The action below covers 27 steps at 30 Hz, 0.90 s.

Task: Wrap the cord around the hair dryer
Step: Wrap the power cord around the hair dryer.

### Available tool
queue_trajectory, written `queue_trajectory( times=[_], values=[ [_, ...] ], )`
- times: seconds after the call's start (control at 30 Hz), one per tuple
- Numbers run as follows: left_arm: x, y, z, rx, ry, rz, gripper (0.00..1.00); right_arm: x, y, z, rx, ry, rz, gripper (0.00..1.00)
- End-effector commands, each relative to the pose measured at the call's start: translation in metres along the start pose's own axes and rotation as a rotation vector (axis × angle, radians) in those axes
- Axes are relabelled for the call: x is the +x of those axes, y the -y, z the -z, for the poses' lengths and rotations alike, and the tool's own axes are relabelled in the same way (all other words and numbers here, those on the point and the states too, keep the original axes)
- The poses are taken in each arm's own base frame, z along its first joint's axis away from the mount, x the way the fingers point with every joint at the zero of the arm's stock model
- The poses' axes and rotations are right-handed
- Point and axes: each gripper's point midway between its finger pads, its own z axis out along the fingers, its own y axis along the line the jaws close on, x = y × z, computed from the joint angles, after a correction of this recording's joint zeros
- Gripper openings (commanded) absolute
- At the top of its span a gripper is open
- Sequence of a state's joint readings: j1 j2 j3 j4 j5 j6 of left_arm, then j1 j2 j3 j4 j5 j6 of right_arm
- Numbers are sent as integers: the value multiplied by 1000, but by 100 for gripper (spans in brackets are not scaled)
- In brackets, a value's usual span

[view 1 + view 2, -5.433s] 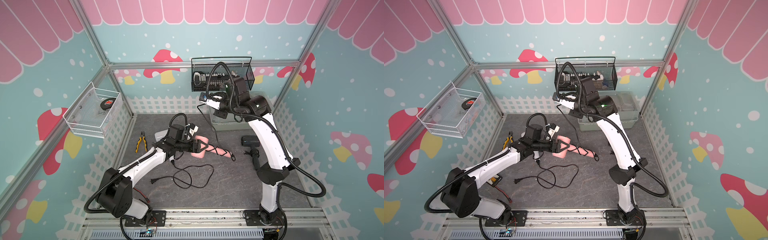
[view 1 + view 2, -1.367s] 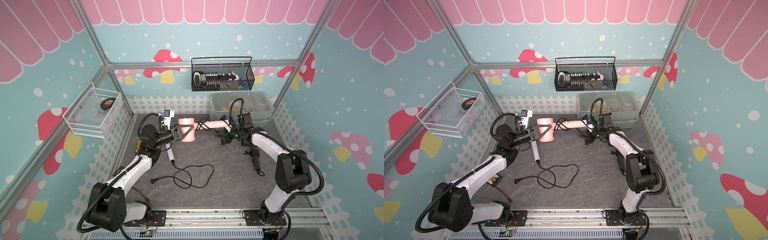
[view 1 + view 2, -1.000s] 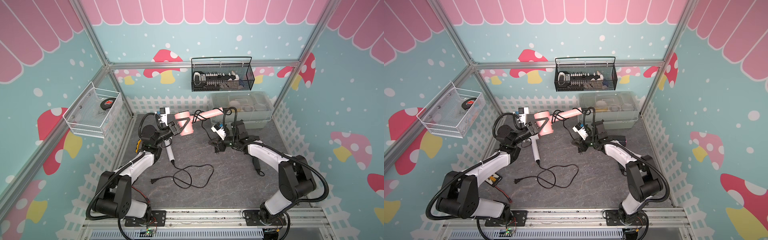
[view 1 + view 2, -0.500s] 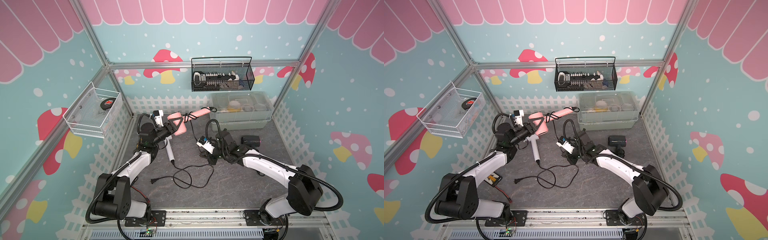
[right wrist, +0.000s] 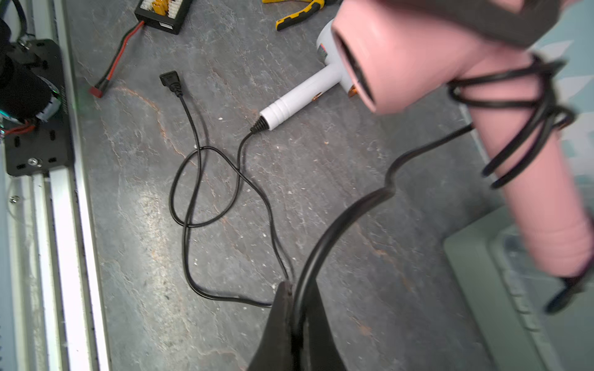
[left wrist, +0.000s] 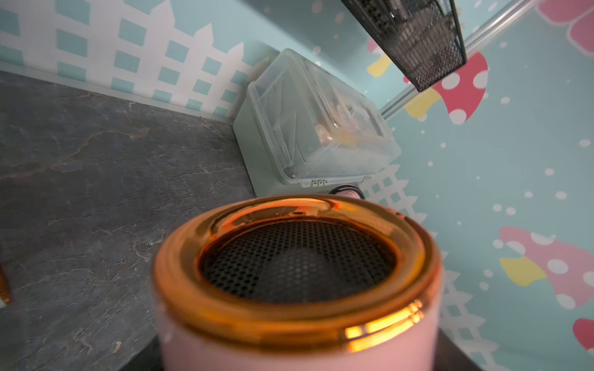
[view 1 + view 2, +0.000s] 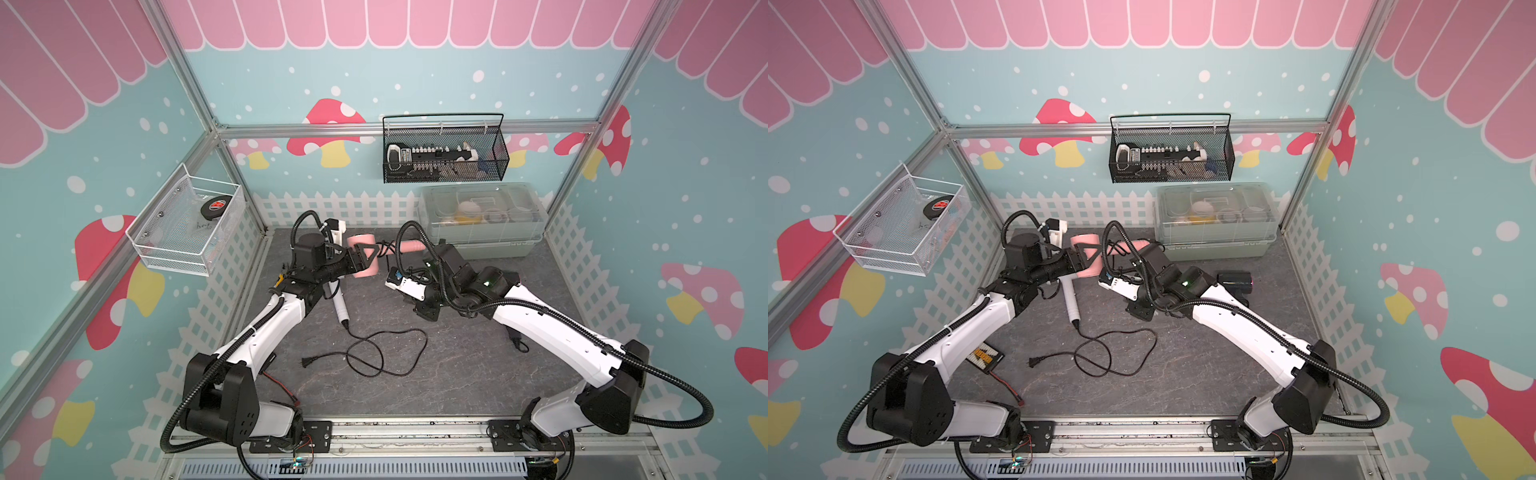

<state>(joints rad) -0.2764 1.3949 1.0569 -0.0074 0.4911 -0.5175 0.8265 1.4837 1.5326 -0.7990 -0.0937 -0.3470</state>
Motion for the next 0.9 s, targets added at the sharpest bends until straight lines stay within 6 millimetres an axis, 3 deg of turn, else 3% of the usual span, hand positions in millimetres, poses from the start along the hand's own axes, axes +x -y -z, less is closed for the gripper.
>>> queue_trajectory(
  times=[0.0, 0.2, 0.43, 0.6, 0.87],
  values=[
    [25, 27, 5, 33, -108, -131, 0, 17, 17, 7, 69, -138, 155, 0],
    [77, 61, 10, 138, -252, -199, 0, 7, 71, 12, 158, -134, 168, 0],
    [96, 101, 31, 317, -303, -260, 0, 6, 114, 2, 124, -69, 104, 0],
    [102, 113, 39, 383, -322, -289, 0, 19, 118, -24, 10, -43, 57, 0],
    [97, 114, 40, 376, -297, -283, 0, 48, 91, -61, -162, -66, -16, 0]
  ],
)
